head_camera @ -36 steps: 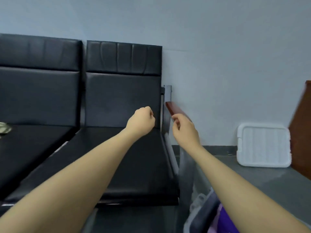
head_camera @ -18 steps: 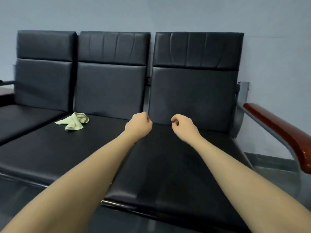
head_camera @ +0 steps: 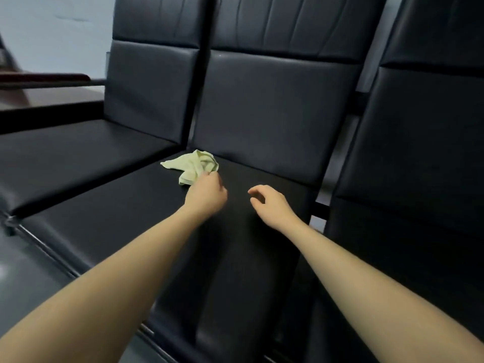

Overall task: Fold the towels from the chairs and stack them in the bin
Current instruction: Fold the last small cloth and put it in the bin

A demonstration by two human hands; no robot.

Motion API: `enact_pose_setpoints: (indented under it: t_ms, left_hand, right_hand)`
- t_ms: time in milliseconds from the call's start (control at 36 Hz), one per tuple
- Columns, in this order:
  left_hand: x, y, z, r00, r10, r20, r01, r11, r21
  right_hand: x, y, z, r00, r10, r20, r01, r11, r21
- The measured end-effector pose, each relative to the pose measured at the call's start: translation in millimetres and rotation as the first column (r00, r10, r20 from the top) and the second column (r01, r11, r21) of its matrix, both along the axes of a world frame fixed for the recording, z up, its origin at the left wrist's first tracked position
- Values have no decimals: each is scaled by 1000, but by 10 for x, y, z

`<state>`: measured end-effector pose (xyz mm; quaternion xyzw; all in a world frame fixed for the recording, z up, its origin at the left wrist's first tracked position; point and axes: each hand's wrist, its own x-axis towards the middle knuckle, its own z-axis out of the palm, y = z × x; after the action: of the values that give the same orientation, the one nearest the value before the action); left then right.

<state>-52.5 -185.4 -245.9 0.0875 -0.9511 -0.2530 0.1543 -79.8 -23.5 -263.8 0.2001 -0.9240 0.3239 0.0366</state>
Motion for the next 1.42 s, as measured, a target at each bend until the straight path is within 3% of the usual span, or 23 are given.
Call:
enact_pose_setpoints:
  t_ms: [111,194,306,389,500,778,944,1000,1167,1278,1417]
  left_hand:
    - [-274,-377,-235,997,70,13,-68,986,-151]
    - [-443,-604,-449,992,88,94,-64,969,-240]
    - [-543,-705,-563,988,126,88,-105,972,-209]
    - [-552,-666,-510,1000,21,3,-20,982,-187]
    - [-454,-481,-464,998,-69,-8,69,997,-20]
    - [-123,334,-319,981,-186,-51,192,967,166]
    - [143,1095,23,959,-281,-24,281,959,-26]
    - [282,1382,203,946,-322,-50,323,946,15]
    - [672,2183,601,893,-431,-132,450,862,234]
    - [867,2592,727,801,-578,-153,598,775,203]
    - [1149,2965,777,694,-714,-89,716,674,182]
  right_hand:
    - [-255,-438,-165,997,78,24,-78,997,3]
    - [-399,-730,-243,993,116,-24,-111,984,138]
    - [-534,-911,-300,995,94,-30,-84,965,247]
    - [-593,-958,-319,997,76,-1,-74,967,242]
    - [-550,-910,-307,997,79,-17,-71,957,280]
    - [-150,141,-157,988,-20,-150,38,993,112]
    - [277,957,99,970,-50,-237,48,999,-10]
    - [437,1232,240,964,-73,-254,58,996,-66]
    - [967,1961,621,980,-177,-86,145,944,-297]
    - [1301,2382,755,963,-257,-79,210,901,-380]
    - [1708,2860,790,945,-317,-84,264,888,-376]
